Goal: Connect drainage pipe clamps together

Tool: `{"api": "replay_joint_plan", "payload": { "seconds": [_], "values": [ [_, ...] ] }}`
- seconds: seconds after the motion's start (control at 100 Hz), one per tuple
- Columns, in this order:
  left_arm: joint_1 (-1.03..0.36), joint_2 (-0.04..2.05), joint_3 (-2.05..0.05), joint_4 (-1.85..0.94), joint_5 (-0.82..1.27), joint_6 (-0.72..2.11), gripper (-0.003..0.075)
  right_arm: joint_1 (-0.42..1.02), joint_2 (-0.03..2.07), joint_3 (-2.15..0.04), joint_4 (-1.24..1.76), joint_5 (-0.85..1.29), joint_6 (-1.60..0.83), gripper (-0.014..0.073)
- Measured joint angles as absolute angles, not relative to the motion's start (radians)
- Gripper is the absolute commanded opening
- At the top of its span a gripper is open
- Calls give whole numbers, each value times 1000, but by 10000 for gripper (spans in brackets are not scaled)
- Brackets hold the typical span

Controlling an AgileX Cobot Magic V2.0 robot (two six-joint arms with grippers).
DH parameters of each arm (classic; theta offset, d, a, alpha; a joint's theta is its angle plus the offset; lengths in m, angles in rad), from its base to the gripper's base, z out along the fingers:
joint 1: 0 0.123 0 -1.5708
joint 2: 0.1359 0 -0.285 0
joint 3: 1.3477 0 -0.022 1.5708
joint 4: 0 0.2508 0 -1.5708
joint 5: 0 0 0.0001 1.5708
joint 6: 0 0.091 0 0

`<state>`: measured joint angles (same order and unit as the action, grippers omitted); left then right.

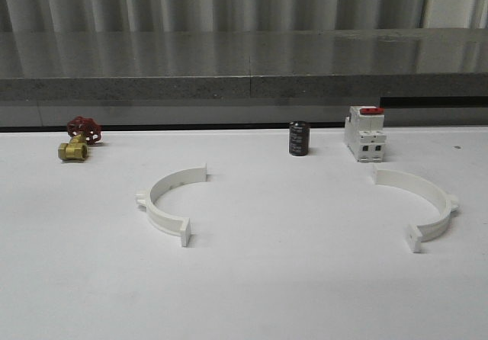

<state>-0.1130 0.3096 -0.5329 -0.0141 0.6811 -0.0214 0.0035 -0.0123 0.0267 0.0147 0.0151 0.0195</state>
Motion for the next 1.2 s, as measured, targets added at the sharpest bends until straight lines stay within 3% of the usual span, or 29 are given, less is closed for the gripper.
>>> {"api": "replay_joint_plan", "payload": {
  "seconds": [0.08,0.18,0.25,0.44,0.62,0.88,1.14,1.2],
  "values": [
    [-113,251,-509,-16,683,-21,652,3,-12,27,15,-11,20,-67],
    [-113,195,-493,-16,690,-21,545,3,-12,27,15,-17,20,-67],
    [-113,179,-490,-16,698,-21,417,3,-12,27,15,-14,20,-67],
    [-113,172,-490,-16,707,-21,-25,3,1,-48,15,86,20,-67],
    [-113,172,-490,-16,711,-21,-21,3,178,-250,21,236,20,-67],
    [-113,172,-490,-16,713,-21,-21,3,628,-667,27,733,20,-67],
    [-113,172,-488,-16,713,-21,-21,3,985,-888,41,806,20,-62],
    [-113,172,-488,-16,713,-21,-21,3,1039,-910,46,806,20,-27]
  ]
}}
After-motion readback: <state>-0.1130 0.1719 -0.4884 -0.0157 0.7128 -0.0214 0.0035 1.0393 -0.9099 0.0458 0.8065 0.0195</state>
